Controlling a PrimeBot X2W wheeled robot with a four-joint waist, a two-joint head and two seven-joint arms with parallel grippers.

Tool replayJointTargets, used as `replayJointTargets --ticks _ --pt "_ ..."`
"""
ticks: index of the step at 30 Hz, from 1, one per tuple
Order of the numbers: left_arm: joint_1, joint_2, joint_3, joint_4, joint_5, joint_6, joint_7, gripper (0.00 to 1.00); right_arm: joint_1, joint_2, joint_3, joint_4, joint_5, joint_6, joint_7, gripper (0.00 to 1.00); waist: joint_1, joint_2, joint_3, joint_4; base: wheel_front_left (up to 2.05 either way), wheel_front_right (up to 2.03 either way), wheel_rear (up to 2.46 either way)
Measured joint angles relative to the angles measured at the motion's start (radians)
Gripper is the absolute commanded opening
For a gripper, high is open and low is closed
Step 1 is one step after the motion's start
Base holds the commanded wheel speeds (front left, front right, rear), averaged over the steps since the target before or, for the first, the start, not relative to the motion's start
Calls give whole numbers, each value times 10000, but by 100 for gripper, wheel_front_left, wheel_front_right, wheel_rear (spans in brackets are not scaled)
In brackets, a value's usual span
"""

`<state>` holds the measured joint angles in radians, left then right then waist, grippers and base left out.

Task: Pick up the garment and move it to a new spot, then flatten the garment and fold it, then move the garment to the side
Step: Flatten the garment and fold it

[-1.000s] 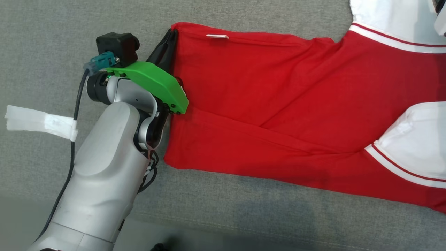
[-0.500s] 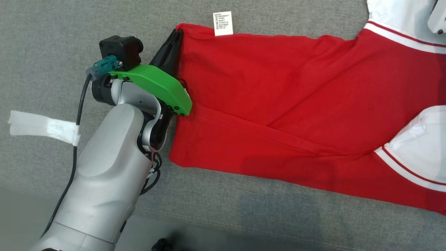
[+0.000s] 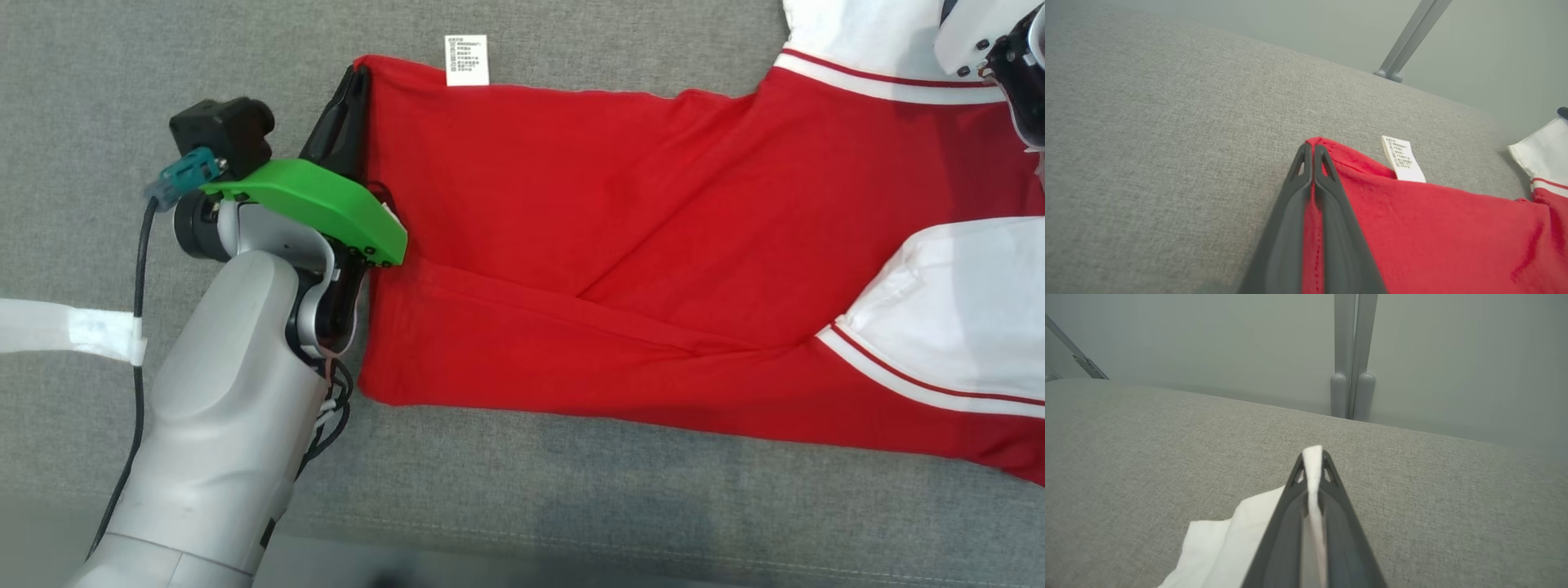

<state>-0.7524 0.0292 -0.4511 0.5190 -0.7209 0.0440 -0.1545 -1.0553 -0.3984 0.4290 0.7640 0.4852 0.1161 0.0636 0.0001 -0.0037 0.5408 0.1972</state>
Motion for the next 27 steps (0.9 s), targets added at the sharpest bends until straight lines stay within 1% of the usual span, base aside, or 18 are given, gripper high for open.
replayJointTargets --ticks 2,6,10,14,18,22,24,27 --pt "139 113 27 75 -71 -15 -127 0 242 -38 -13 -198 15 69 -617 0 0 0 -130 -125 0 0 0" --pt "517 282 104 142 -98 -100 -288 0 1088 -73 -13 -460 150 69 -1572 0 0 0 -457 -342 0 0 0" --pt "830 502 253 82 -136 -196 -418 0 1980 134 4 -775 337 69 -2472 0 -1 0 -827 -582 0 0 0" --pt "1485 654 374 -128 -217 -242 -546 0 2926 322 15 -1202 514 69 -3455 0 0 1 -1240 -815 0 0 0" --pt "2374 855 675 -414 -533 -259 -667 0 3820 495 102 -1760 523 69 -3428 0 0 0 -1671 -1062 0 0 0" --pt "3128 872 930 -756 -773 -247 -729 0 4750 535 192 -2376 506 71 -3336 0 0 0 -2107 -1301 0 0 0" --pt "3483 874 1024 -947 -832 -182 -763 0 5292 535 38 -2650 508 71 -3296 0 0 1 -2327 -1410 0 0 0" --pt "4041 863 1172 -1319 -976 -79 -765 0 6028 518 -491 -3526 502 71 -3252 0 0 1 -2641 -1557 0 0 0"
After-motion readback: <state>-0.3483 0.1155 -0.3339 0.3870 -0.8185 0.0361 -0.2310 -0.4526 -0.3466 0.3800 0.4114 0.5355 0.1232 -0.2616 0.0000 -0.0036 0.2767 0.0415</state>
